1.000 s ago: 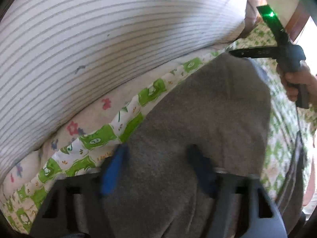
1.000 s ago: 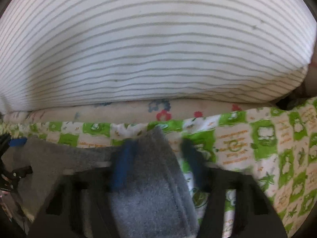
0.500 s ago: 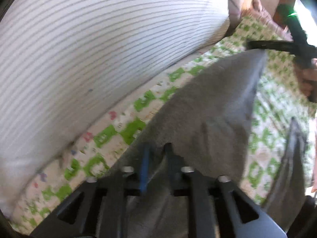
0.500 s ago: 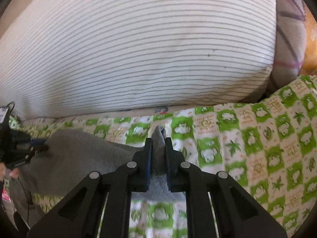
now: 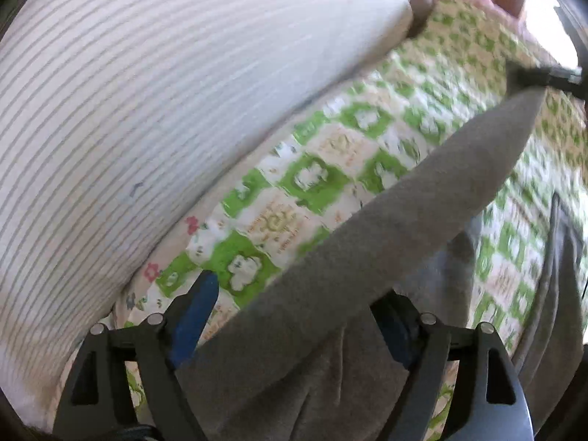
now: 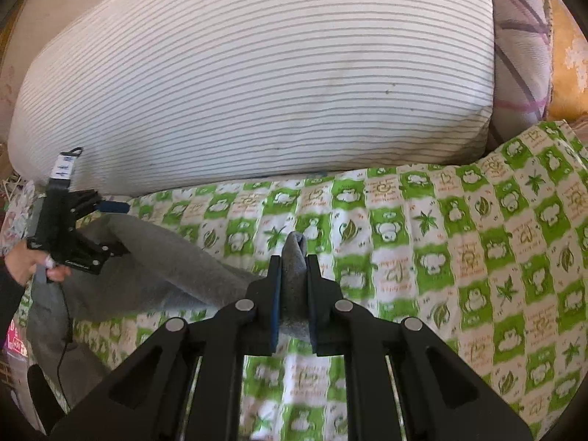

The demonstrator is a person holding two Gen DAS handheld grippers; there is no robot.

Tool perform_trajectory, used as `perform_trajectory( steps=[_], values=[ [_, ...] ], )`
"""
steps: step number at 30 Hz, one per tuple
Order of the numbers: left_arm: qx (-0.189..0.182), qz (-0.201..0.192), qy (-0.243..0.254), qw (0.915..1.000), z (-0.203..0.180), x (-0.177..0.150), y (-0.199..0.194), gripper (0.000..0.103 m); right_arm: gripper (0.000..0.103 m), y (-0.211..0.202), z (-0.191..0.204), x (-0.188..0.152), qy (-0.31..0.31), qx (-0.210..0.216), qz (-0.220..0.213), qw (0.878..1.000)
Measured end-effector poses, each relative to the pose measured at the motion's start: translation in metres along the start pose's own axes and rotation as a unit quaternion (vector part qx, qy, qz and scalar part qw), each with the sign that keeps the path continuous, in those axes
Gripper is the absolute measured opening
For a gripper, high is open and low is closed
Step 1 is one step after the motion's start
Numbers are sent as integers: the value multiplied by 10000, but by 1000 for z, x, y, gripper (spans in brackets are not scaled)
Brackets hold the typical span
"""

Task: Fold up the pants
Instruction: 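Close both grippers on the sweatpants and lift the fabric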

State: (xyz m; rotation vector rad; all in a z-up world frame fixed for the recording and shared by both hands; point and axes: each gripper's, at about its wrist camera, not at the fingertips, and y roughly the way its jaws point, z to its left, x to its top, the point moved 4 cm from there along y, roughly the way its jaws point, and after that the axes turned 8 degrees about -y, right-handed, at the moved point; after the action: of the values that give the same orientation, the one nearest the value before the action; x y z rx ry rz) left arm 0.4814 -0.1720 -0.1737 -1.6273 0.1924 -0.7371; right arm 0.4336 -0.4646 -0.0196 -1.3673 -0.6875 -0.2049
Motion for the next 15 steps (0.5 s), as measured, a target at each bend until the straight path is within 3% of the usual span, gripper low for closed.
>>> perform_trajectory(
  steps=[1, 2, 4, 8, 15],
  values=[
    [-90, 44, 59, 9999, -4, -2, 1, 77, 13, -6, -1, -4, -2, 26, -24, 10000],
    [-234, 60, 126, 9996, -8, -3, 0, 52, 13, -10, -1, -7, 1, 41, -49, 10000],
    [-630, 128, 104, 9979, -17, -6, -4, 14, 13, -18, -3, -11, 13, 72, -83, 9999],
    [-493, -42, 328, 9982, -33, -14, -25, 8, 13, -22, -2, -10, 34, -3, -90, 10000],
    [-702, -270, 146, 9971, -63, -45, -84, 8, 13, -22, -7, -2, 296, -79, -115, 9995]
  ],
)
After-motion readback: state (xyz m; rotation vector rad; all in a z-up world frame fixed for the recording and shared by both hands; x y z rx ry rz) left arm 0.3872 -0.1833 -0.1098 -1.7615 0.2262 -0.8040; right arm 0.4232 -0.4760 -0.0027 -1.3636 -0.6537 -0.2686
